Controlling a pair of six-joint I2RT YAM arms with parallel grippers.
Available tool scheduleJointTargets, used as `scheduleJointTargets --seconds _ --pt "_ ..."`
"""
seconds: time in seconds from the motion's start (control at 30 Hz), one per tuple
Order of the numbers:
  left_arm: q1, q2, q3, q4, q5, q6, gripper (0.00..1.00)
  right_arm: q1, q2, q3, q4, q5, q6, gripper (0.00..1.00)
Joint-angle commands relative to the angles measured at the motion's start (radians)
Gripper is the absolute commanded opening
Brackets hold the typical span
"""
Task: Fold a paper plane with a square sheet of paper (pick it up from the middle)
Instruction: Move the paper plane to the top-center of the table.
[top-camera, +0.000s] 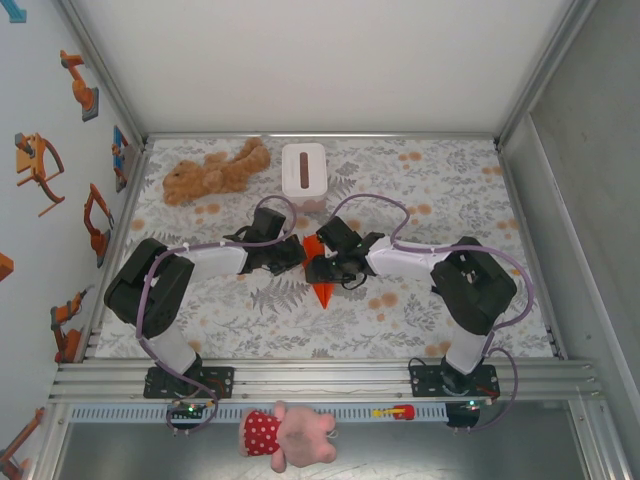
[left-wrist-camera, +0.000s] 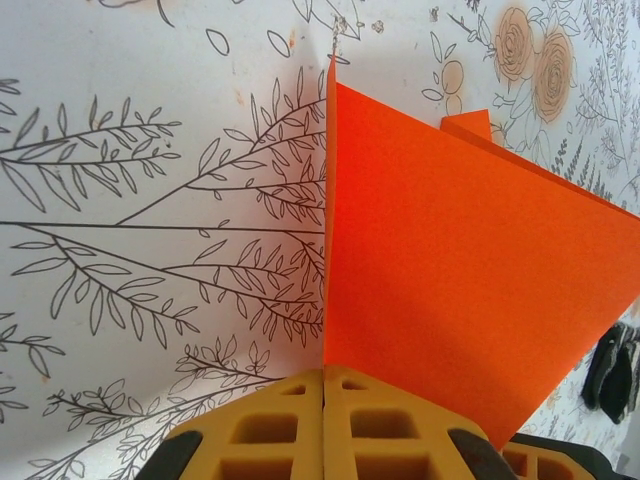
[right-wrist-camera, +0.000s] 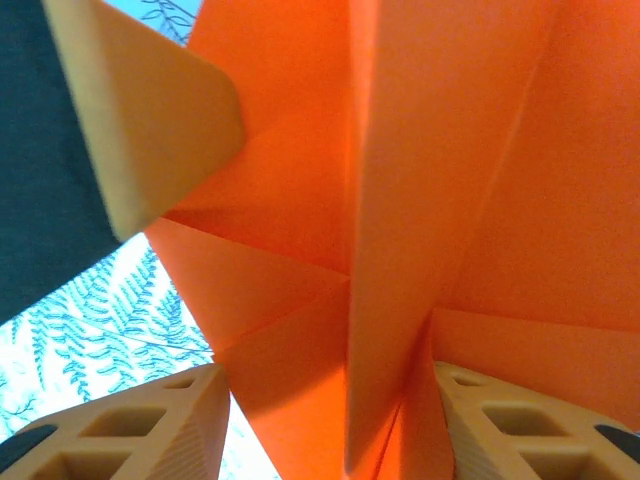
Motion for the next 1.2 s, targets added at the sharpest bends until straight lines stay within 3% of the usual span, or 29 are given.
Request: scheduleJointTargets --seconds 0.0,0.23,0.63,0.93,1.1,1.17 --pt "-0.003 0.003 0.024 -0.022 0.002 0.022 0.06 0.014 -0.036 -0.012 0.024 -0.011 -0.028 0.53" --pt "-0.002 0.006 0.028 -0.026 0.003 0.025 0.06 0.016 -0.025 -0.013 0.005 0.022 -0.022 0.54" --pt "-0.002 -0.017 0.027 -0.047 -0.006 0.030 0.11 0.015 -0.002 0.015 -0.092 0.133 -0.001 0.31" --pt "0.029 -0.113 0.006 -0.113 -0.075 0.039 0.42 0.016 0.015 0.035 -0.118 0.141 0.006 0.25" --pt "0.078 -0.190 -0.018 -0.210 -0.154 0.058 0.59 0.014 -0.014 0.050 -0.175 0.233 -0.007 0.10" --pt "0.097 -0.226 -0.026 -0.262 -0.199 0.074 0.64 0.012 -0.038 0.051 -0.200 0.284 -0.021 0.10"
